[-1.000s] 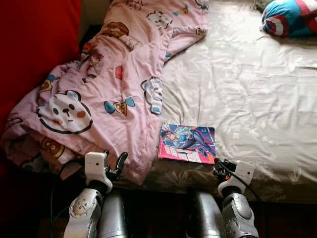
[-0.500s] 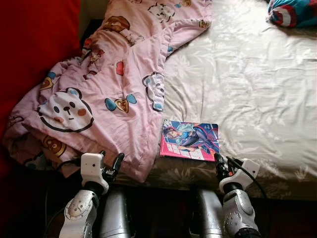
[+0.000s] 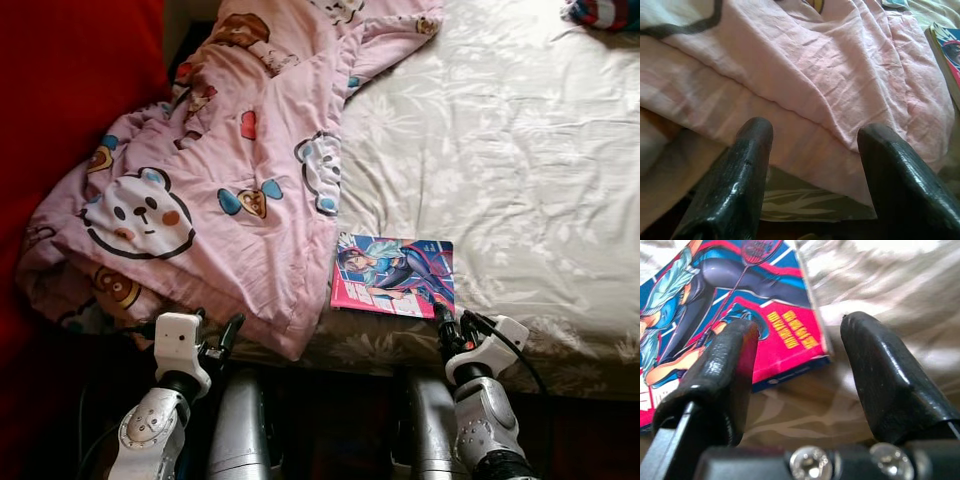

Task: Clean up the room

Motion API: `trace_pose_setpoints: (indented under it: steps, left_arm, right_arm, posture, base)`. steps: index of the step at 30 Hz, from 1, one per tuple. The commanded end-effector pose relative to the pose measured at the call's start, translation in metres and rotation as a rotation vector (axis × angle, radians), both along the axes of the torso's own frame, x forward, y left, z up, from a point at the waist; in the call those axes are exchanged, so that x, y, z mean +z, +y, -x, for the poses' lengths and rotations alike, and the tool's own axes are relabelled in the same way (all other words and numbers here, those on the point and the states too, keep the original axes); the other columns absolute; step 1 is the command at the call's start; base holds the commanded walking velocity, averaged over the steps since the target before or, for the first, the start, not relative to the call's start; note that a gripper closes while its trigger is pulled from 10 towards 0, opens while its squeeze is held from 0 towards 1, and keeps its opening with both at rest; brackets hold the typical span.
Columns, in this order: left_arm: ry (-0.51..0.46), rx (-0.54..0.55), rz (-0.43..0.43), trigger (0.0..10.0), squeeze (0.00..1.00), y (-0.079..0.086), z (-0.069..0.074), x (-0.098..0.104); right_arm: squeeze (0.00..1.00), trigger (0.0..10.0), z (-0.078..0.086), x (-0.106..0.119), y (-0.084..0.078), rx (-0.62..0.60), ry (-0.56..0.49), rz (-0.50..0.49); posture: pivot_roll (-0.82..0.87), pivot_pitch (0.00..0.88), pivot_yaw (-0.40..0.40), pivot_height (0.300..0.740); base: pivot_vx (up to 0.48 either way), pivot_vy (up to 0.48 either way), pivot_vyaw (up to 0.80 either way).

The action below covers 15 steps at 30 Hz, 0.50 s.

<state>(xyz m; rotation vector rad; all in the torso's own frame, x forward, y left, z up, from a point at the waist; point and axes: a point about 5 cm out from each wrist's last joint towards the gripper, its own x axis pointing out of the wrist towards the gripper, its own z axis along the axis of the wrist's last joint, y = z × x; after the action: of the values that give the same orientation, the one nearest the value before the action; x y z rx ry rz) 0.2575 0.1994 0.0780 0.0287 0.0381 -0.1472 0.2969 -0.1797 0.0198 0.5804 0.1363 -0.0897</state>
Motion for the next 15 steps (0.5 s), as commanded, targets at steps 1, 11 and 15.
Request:
trace_pose_setpoints:
  steps: [1,11,15]
  left_arm:
    - [0.037,0.006,-0.02,10.0,0.0,0.006,0.007,-0.004]
    - [0.053,-0.008,-0.045,10.0,0.0,0.009,0.012,-0.002]
    - [0.054,-0.008,-0.045,10.0,0.0,0.009,0.013,-0.001]
  right_arm:
    - [0.0,10.0,0.007,-0.008,-0.001,-0.01,0.027,-0.026]
    - [0.0,10.0,0.015,-0.021,0.001,0.016,0.045,-0.232]
    - [0.0,10.0,0.015,-0.021,-0.005,-0.019,0.007,-0.39]
  posture:
    - [0.18,0.314,0.082,0.566]
    - [0.21,0.32,0.107,0.566]
    - [0.21,0.317,0.11,0.566]
  base:
    - [0.0,0.0,0.0]
    - [0.0,0.0,0.0]
    - [0.0,0.0,0.0]
